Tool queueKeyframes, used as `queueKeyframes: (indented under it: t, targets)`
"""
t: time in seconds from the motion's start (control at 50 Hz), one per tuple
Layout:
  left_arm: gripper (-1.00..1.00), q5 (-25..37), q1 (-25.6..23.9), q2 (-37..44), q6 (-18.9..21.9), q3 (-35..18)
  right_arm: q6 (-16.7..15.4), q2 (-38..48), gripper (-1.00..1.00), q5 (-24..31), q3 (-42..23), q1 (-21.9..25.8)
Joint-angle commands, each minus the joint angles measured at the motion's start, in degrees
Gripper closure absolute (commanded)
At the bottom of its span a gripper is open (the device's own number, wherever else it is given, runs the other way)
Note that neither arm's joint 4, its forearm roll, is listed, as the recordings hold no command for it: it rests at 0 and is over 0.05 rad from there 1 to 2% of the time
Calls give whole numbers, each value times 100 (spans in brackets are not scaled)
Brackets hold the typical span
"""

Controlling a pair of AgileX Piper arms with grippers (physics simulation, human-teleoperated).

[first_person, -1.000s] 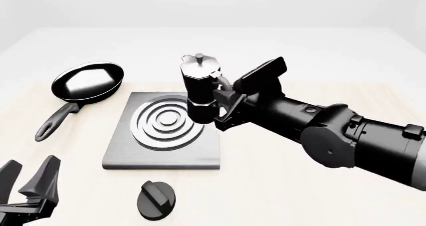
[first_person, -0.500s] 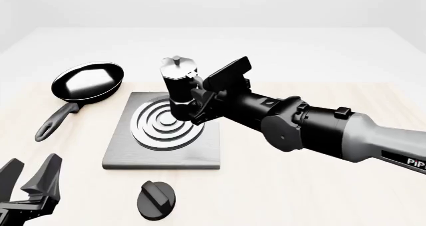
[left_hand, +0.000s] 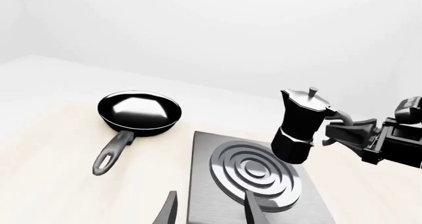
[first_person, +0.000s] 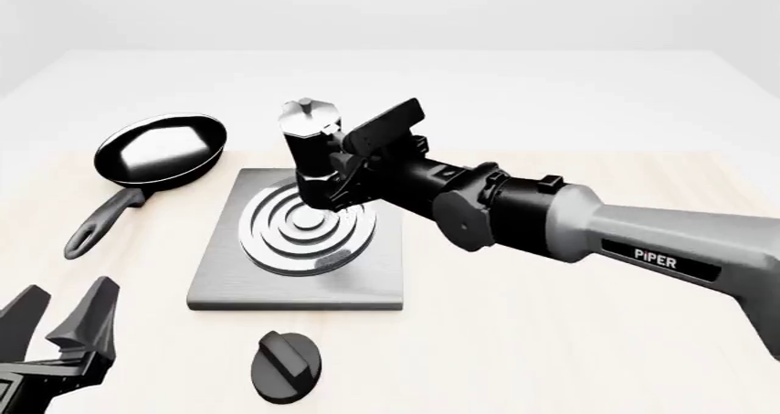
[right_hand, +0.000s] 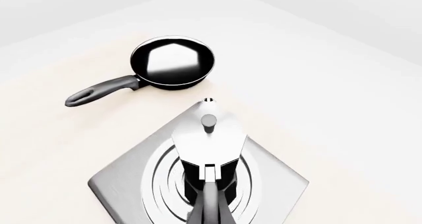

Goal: Turn on the stove and put the moka pot on it.

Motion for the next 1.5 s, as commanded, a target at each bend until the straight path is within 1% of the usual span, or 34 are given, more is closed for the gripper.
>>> queueKeyframes:
  t: [0.02,0.2,0.72,1.0,1.42,1.5]
  targets:
    - [-100,-179,-14,216,23,1,33,407,100,-25,-508,-33]
    - [-100,-357,-58,434,24,1,62,641,100,-52,-722,-25]
    - [-100,-540,-84,686,12,1,146,1435,100,-194,-1276,-69]
    - [-100,-648,-74,814,25,1,235,1732,100,-371,-1317,-69]
    - [-100,-743,-76,920,36,1,385,1950,100,-642,-1105,-54]
    - [-100,-759,-78,936,39,2,453,1979,100,-707,-1036,-49]
